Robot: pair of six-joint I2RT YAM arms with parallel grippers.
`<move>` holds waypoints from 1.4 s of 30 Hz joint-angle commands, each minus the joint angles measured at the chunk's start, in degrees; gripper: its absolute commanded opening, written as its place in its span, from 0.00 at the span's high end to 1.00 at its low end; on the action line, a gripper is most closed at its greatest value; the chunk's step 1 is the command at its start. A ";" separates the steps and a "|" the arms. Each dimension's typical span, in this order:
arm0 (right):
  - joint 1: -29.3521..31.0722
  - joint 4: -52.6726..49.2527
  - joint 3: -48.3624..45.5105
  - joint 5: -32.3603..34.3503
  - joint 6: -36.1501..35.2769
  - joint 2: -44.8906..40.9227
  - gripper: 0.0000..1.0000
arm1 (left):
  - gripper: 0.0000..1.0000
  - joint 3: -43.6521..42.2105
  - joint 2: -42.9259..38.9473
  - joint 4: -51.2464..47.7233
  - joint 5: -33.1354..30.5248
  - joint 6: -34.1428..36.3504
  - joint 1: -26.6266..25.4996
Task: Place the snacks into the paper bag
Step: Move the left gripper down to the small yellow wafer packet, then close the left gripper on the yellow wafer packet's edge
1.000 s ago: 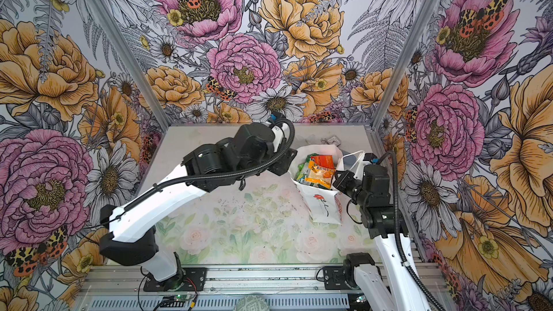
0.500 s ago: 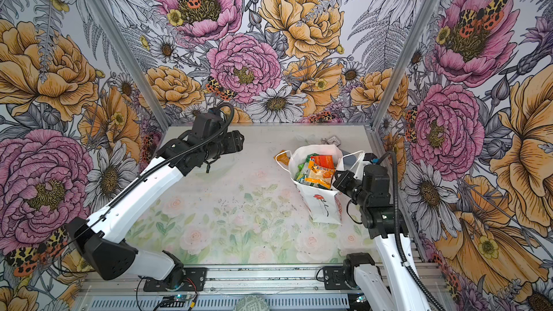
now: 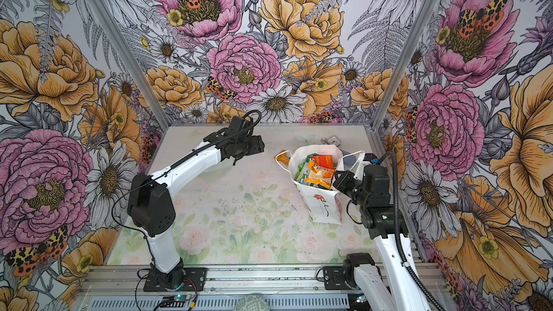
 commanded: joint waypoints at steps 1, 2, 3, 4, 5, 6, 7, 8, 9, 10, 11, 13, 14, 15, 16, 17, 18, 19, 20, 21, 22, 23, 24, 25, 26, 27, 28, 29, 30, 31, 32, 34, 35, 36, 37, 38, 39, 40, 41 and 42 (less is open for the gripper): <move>0.68 0.92 -0.72 -1.42 -0.47 -1.23 1.00 | 0.20 2.84 5.73 4.08 4.33 -2.36 -0.04; 0.63 0.92 -0.78 -1.45 -0.47 -1.26 1.00 | 0.19 3.95 7.74 4.21 4.33 -2.56 -0.19; 0.70 1.01 -0.96 -1.50 -0.47 -1.19 1.00 | 0.19 5.06 9.46 4.21 4.61 -2.69 -0.16; 0.67 0.94 -1.03 -1.58 -0.45 -1.25 1.00 | 0.19 6.22 11.31 4.13 5.06 -3.05 -0.15; 0.68 0.92 -1.10 -1.64 -0.60 -1.20 1.00 | 0.17 7.03 12.98 4.17 5.64 -3.54 -0.06; 0.68 0.92 -1.22 -1.74 -0.66 -1.22 1.00 | 0.11 8.09 14.58 4.16 5.79 -4.07 -0.13; 0.64 0.97 -1.38 -1.68 -0.78 -1.10 1.00 | 0.02 8.88 15.88 3.80 5.47 -4.74 -0.18; 0.68 0.92 -1.54 -1.69 -0.86 -1.07 1.00 | 0.01 9.48 17.01 3.73 5.52 -5.58 -0.10; 0.61 0.96 -1.70 -1.76 -0.94 -0.96 1.00 | 0.01 10.19 18.26 3.81 5.79 -6.38 -0.18; 0.63 0.99 -1.82 -1.77 -0.95 -0.84 1.00 | 0.01 11.13 19.39 3.81 6.02 -6.73 -0.31; 0.59 1.00 -1.90 -1.77 -0.97 -0.83 1.00 | 0.01 12.00 20.36 3.82 5.95 -6.87 -0.49; 0.57 1.01 -1.94 -1.77 -0.90 -0.68 1.00 | 0.02 13.89 22.28 3.86 5.98 -7.25 -0.99; 0.55 1.01 -1.92 -1.77 -0.99 -0.71 1.00 | 0.02 14.81 23.18 3.81 6.19 -7.46 -1.12; 0.59 1.01 -1.86 -1.70 -1.08 -0.67 1.00 | 0.03 15.86 24.17 3.82 6.51 -7.72 -1.38; 0.59 1.02 -1.80 -1.74 -1.19 -0.57 1.00 | 0.03 16.82 25.08 3.82 6.85 -8.05 -1.45; 0.59 0.96 -1.73 -1.75 -1.24 -0.51 1.00 | 0.04 17.63 25.91 3.82 7.05 -8.19 -1.69; 0.59 1.01 -1.60 -1.77 -1.30 -0.47 1.00 | 0.04 18.68 26.81 3.77 7.29 -8.35 -1.84; 0.58 1.01 -1.50 -1.77 -1.26 -0.38 1.00 | 0.05 19.57 27.63 3.72 7.26 -8.54 -2.08; 0.59 1.01 -1.49 -1.77 -1.32 -0.37 1.00 | 0.06 20.27 28.31 3.73 7.25 -8.60 -2.23; 0.59 1.02 -1.49 -1.77 -1.35 -0.38 1.00 | 0.06 21.08 29.02 3.56 7.21 -8.74 -2.43; 0.59 1.01 -1.50 -1.77 -1.33 -0.37 1.00 | 0.07 21.92 29.81 3.32 7.19 -9.10 -2.44; 0.55 0.96 -1.49 -1.71 -1.34 -0.43 1.00 | 0.08 22.51 30.41 3.19 7.37 -9.36 -2.52; 0.51 1.00 -1.49 -1.66 -1.35 -0.47 1.00 | 0.09 22.98 31.07 3.14 7.69 -9.93 -2.49; 0.50 1.04 -1.50 -1.59 -1.33 -0.59 1.00 | 0.09 23.57 31.61 3.20 7.82 -10.26 -2.57; 0.55 0.99 -1.45 -1.59 -1.37 -0.60 1.00 | 0.10 24.10 32.03 3.13 7.70 -10.30 -2.75; 0.51 0.92 -1.41 -1.57 -1.41 -0.63 1.00 | 0.12 24.67 32.59 3.05 7.77 -10.38 -2.86; 0.50 0.93 -1.32 -1.58 -1.39 -0.61 1.00 | 0.14 25.36 33.20 2.81 7.74 -10.39 -2.98; 0.50 0.94 -1.21 -1.59 -1.48 -0.51 1.00 | 0.15 26.04 33.74 2.74 7.88 -10.38 -3.05; 0.50 0.95 -1.14 -1.63 -1.43 -0.36 1.00 | 0.18 26.93 34.62 2.27 7.96 -10.34 -3.25; 0.49 0.99 -1.02 -1.73 -1.47 -0.29 1.00 | 0.21 27.88 35.40 1.72 8.01 -10.23 -3.48; 0.46 0.92 -0.98 -1.77 -1.41 -0.14 1.00 | 0.25 28.70 36.06 1.02 7.86 -10.00 -3.62; 0.41 1.00 -0.93 -1.77 -1.41 -0.42 1.00 | 0.32 30.50 37.14 -2.10 5.45 -9.05 -4.14; 0.42 1.01 -0.97 -1.71 -1.28 -0.56 1.00 | 0.32 30.90 37.28 -3.55 3.70 -8.45 -4.33; 0.42 0.96 -0.97 -1.52 -1.29 -0.79 1.00 | 0.34 30.61 37.11 -4.32 1.98 -7.90 -4.58; 0.42 0.94 -0.97 -1.42 -1.31 -0.90 1.00 | 0.39 29.75 36.72 -4.62 0.86 -7.67 -4.64; 0.38 0.92 -1.03 -1.36 -1.24 -0.92 1.00 | 0.42 28.99 36.45 -4.61 0.18 -7.53 -4.68; 0.42 1.01 -1.14 -1.34 -1.17 -0.88 1.00 | 0.46 28.36 36.23 -4.72 -0.52 -7.07 -4.77; 0.40 1.01 -1.22 -1.41 -1.12 -0.83 1.00 | 0.50 28.01 36.13 -5.14 -1.44 -6.70 -4.73; 0.39 1.03 -1.32 -1.42 -1.11 -0.74 1.00 | 0.53 27.94 36.10 -5.48 -2.03 -6.31 -4.83; 0.33 1.01 -1.32 -1.52 -1.06 -0.67 1.00 | 0.57 27.70 36.07 -6.04 -2.74 -5.84 -4.90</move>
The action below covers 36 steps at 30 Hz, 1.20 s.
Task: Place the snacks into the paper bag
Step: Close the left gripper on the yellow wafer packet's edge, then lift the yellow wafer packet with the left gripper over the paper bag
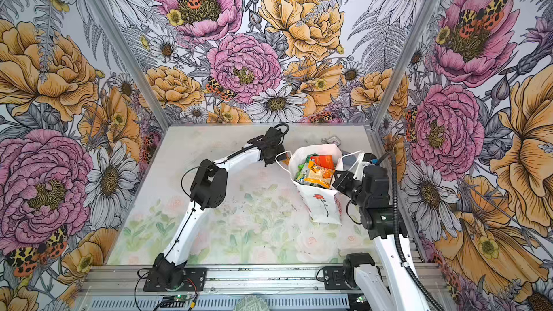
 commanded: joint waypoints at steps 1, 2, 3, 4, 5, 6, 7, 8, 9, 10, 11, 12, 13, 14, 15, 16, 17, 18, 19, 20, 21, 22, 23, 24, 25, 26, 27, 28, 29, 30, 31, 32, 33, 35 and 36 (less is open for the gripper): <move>0.33 -0.70 -0.16 -1.03 -0.59 -0.39 1.00 | 0.62 -2.47 0.16 -5.33 -4.41 2.20 -0.49; 0.29 -0.72 -0.12 -1.06 -0.55 -0.45 1.00 | 0.66 -2.93 -0.12 -5.30 -4.95 2.38 -0.57; 0.31 -0.72 -0.12 -1.07 -0.58 -0.55 1.00 | 0.70 -3.71 -0.42 -5.27 -5.37 2.43 -0.55; 0.33 -0.73 -0.19 -1.07 -0.63 -0.64 1.00 | 0.75 -4.34 -0.71 -5.17 -5.49 2.32 -0.57; 0.32 -0.73 -0.20 -1.00 -0.63 -0.80 1.00 | 0.79 -4.78 -0.89 -5.20 -5.59 2.19 -0.47; 0.33 -0.69 -0.29 -0.98 -0.56 -0.83 1.00 | 0.83 -5.31 -1.16 -5.15 -5.81 2.18 -0.51; 0.33 -0.72 -0.33 -0.98 -0.59 -0.82 1.00 | 0.87 -5.76 -1.52 -5.03 -6.21 2.15 -0.56; 0.26 -0.72 -0.37 -1.05 -0.50 -0.69 1.00 | 0.90 -6.06 -1.79 -4.98 -6.72 2.27 -0.73; 0.32 -0.72 -0.34 -1.02 -0.51 -0.71 1.00 | 0.94 -6.48 -2.31 -4.78 -7.31 2.36 -0.77; 0.27 -0.70 -0.47 -1.10 -0.40 -0.66 1.00 | 0.97 -7.06 -2.82 -4.36 -7.75 2.48 -0.91; 0.26 -0.71 -0.51 -1.10 -0.38 -0.73 1.00 | 1.00 -7.81 -3.41 -3.66 -7.89 2.60 -0.88; 0.33 -0.72 -0.47 -1.07 -0.48 -0.70 1.00 | 1.00 -9.04 -4.26 -2.72 -8.14 2.51 -0.88; 0.33 -0.72 -0.49 -1.07 -0.53 -0.84 1.00 | 1.00 -10.46 -5.23 -1.46 -8.42 2.41 -0.92; 0.33 -0.64 -0.54 -1.07 -0.51 -0.83 1.00 | 1.00 -11.83 -6.14 -0.29 -8.62 2.32 -0.93; 0.32 -0.72 -0.56 -1.06 -0.48 -0.81 1.00 | 1.00 -13.34 -7.22 0.95 -8.94 2.19 -0.92; 0.33 -0.70 -0.53 -1.07 -0.53 -0.81 1.00 | 1.00 -14.99 -8.39 2.06 -9.21 2.09 -0.93; 0.33 -0.72 -0.59 -1.07 -0.52 -0.83 1.00 | 1.00 -16.34 -9.38 2.99 -9.47 1.90 -0.93; 0.32 -0.72 -0.56 -1.07 -0.53 -0.78 1.00 | 1.00 -18.02 -10.58 4.07 -9.74 1.74 -0.88; 0.27 -0.72 -0.56 -1.07 -0.50 -0.83 1.00 | 1.00 -19.75 -11.73 5.30 -9.95 1.51 -0.84; 0.34 -0.72 -0.64 -1.07 -0.47 -0.81 1.00 | 1.00 -21.31 -12.77 6.38 -9.91 1.39 -0.84; 0.32 -0.72 -0.58 -1.07 -0.52 -0.80 1.00 | 1.00 -23.31 -14.01 7.72 -9.96 1.18 -0.73; 0.33 -0.73 -0.56 -1.10 -0.50 -0.82 1.00 | 1.00 -25.08 -15.42 8.98 -9.99 1.04 -0.73; 0.32 -0.73 -0.56 -1.15 -0.50 -0.90 1.00 | 1.00 -26.76 -16.54 10.05 -10.00 0.88 -0.61; 0.33 -0.73 -0.56 -1.16 -0.46 -0.91 1.00 | 1.00 -28.71 -17.79 11.09 -10.02 0.83 -0.57; 0.27 -0.79 -0.49 -1.16 -0.51 -1.00 1.00 | 1.00 -30.65 -19.30 12.25 -10.16 0.72 -0.49; 0.31 -0.79 -0.54 -1.15 -0.43 -1.08 1.00 | 1.00 -32.63 -20.64 13.46 -10.19 0.57 -0.46; 0.32 -0.78 -0.47 -1.16 -0.36 -1.09 1.00 | 1.00 -34.98 -22.24 14.90 -10.03 0.47 -0.40; 0.32 -0.81 -0.51 -1.16 -0.41 -1.06 1.00 | 1.00 -37.38 -24.02 16.48 -9.77 0.39 -0.38; 0.24 -0.81 -0.49 -1.18 -0.31 -1.03 1.00 | 1.00 -39.43 -25.50 17.86 -9.61 0.43 -0.32; 0.31 -0.76 -0.50 -1.24 -0.22 -1.08 1.00 | 1.00 -41.77 -27.28 19.38 -9.28 0.56 -0.23; 0.33 -0.74 -0.50 -1.31 -0.27 -1.09 1.00 | 1.00 -44.07 -29.17 20.55 -9.24 0.56 -0.22; 0.32 -0.72 -0.54 -1.17 -0.20 -1.05 1.00 | 1.00 -45.87 -30.69 21.77 -9.35 0.56 -0.30; 0.22 -0.71 -0.47 -1.15 -0.23 -0.98 1.00 | 1.00 -48.35 -32.66 22.85 -9.43 0.48 -0.33; 0.32 -0.72 -0.36 -1.04 -0.23 -0.92 1.00 | 1.00 -52.25 -36.06 24.58 -9.75 0.36 -0.35; 0.30 -0.72 -0.30 -1.07 -0.24 -0.82 1.00 | 1.00 -54.28 -37.99 25.32 -9.96 0.17 -0.37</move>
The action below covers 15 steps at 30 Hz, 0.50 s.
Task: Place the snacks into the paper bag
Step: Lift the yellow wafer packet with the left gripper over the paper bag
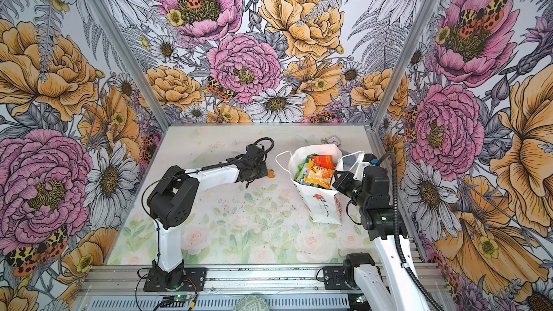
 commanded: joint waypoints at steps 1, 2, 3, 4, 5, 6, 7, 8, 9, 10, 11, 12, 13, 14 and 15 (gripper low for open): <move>0.33 -0.68 -0.14 -1.07 -0.27 -0.38 1.00 | 1.00 -5.29 -6.58 6.46 -1.27 -1.14 0.30; 0.28 -0.63 -0.14 -1.07 -0.23 -0.28 1.00 | 1.00 -7.20 -9.49 6.80 -1.60 -1.34 0.30; 0.33 -0.63 -0.21 -1.07 -0.30 -0.25 1.00 | 1.00 -9.81 -11.91 7.47 -2.08 -1.64 0.17; 0.33 -0.68 -0.26 -1.03 -0.36 -0.27 1.00 | 1.00 -11.94 -13.92 8.08 -2.10 -1.99 0.13; 0.30 -0.76 -0.45 -1.22 -0.30 -0.47 1.00 | 1.00 -14.56 -16.32 8.78 -2.14 -2.48 0.02; 0.33 -0.76 -0.65 -1.29 -0.30 -0.57 1.00 | 1.00 -16.97 -18.51 9.48 -2.12 -2.89 -0.17; 0.32 -0.64 -0.84 -1.25 -0.31 -0.79 1.00 | 1.00 -19.18 -20.69 9.87 -2.14 -3.27 -0.37; 0.30 -0.70 -1.05 -1.16 -0.24 -0.99 1.00 | 1.00 -21.24 -23.15 9.92 -4.12 -3.51 -0.65; 0.33 -0.63 -1.13 -1.15 -0.22 -1.04 1.00 | 1.00 -22.98 -25.40 9.96 -4.54 -3.61 -1.08; 0.33 -0.63 -1.15 -1.12 -0.23 -0.92 1.00 | 1.00 -24.18 -27.21 10.06 -4.56 -3.42 -1.35; 0.33 -0.66 -0.99 -1.20 -0.16 -0.54 1.00 | 1.00 -24.82 -28.81 9.40 -4.52 -2.86 -1.88; 0.33 -0.67 -0.80 -1.37 -0.01 -0.14 1.00 | 1.00 -24.89 -30.24 7.75 -5.28 -2.49 -2.46; 0.32 -0.68 -0.51 -1.50 0.18 0.08 1.00 | 1.00 -24.84 -31.56 6.59 -6.28 -2.24 -3.15; 0.47 -0.68 -0.18 -1.62 0.31 0.32 1.00 | 1.00 -25.00 -33.16 5.73 -7.43 -2.01 -3.97; 0.42 -0.67 0.16 -1.56 0.32 0.43 1.00 | 1.00 -25.27 -34.92 5.22 -8.37 -1.86 -4.70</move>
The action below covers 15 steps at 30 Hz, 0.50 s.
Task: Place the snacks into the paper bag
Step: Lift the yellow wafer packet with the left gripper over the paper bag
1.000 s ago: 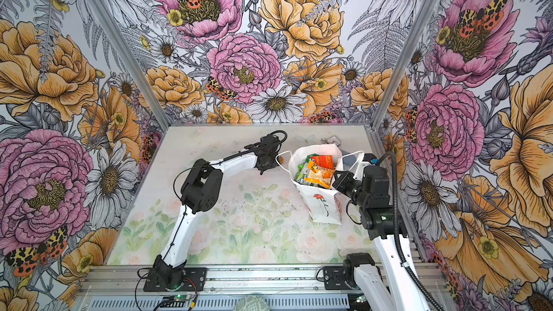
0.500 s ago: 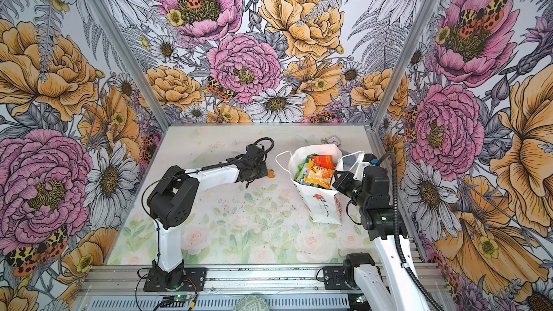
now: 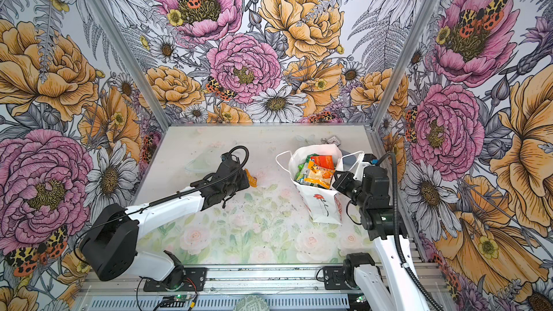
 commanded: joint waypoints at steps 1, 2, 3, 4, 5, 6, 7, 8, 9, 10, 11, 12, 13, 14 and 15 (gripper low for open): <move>0.50 -0.96 0.59 -1.44 0.29 0.47 1.00 | 1.00 -0.60 -5.53 -0.74 -4.76 0.80 -2.31; 0.50 -0.95 0.84 -1.36 0.27 0.42 1.00 | 1.00 -0.65 -7.47 -1.13 -5.64 1.02 -2.88; 0.49 -1.04 0.89 -1.35 0.27 0.51 1.00 | 1.00 -0.59 -9.27 -1.90 -6.59 1.37 -3.43; 0.45 -1.04 1.04 -1.44 0.28 0.51 1.00 | 1.00 -0.19 -10.82 -2.70 -7.30 1.66 -3.78; 0.46 -0.92 1.10 -1.51 0.44 0.51 1.00 | 1.00 0.47 -12.44 -3.72 -7.97 2.22 -4.19; 0.49 -0.96 1.03 -1.53 0.53 0.43 1.00 | 1.00 1.25 -14.25 -4.84 -8.88 3.16 -4.90; 0.53 -0.96 1.02 -1.54 0.73 0.48 1.00 | 1.00 1.98 -15.65 -5.67 -10.03 4.19 -5.69; 0.60 -0.96 1.09 -1.60 0.74 0.51 1.00 | 1.00 2.89 -17.16 -6.83 -11.66 5.36 -6.85; 0.55 -0.96 1.17 -1.66 0.82 0.51 1.00 | 1.00 3.97 -18.88 -8.23 -13.45 6.18 -7.99; 0.59 -0.96 1.25 -1.75 0.78 0.56 1.00 | 1.00 4.70 -20.10 -9.12 -14.75 6.83 -8.77; 0.59 -1.00 1.44 -1.84 0.70 0.51 1.00 | 1.00 5.56 -21.31 -10.31 -15.98 7.28 -9.68; 0.59 -1.05 1.44 -1.90 0.63 0.43 1.00 | 1.00 6.37 -22.67 -11.13 -17.03 7.70 -10.37; 0.59 -1.00 1.51 -1.94 0.63 0.35 1.00 | 1.00 6.93 -23.57 -11.70 -17.71 8.14 -10.90; 0.59 -1.05 1.51 -1.91 0.50 0.37 1.00 | 1.00 7.72 -24.46 -12.23 -18.48 8.59 -11.55; 0.55 -1.05 1.65 -1.97 0.53 0.42 1.00 | 1.00 8.75 -25.14 -12.83 -19.44 9.04 -12.35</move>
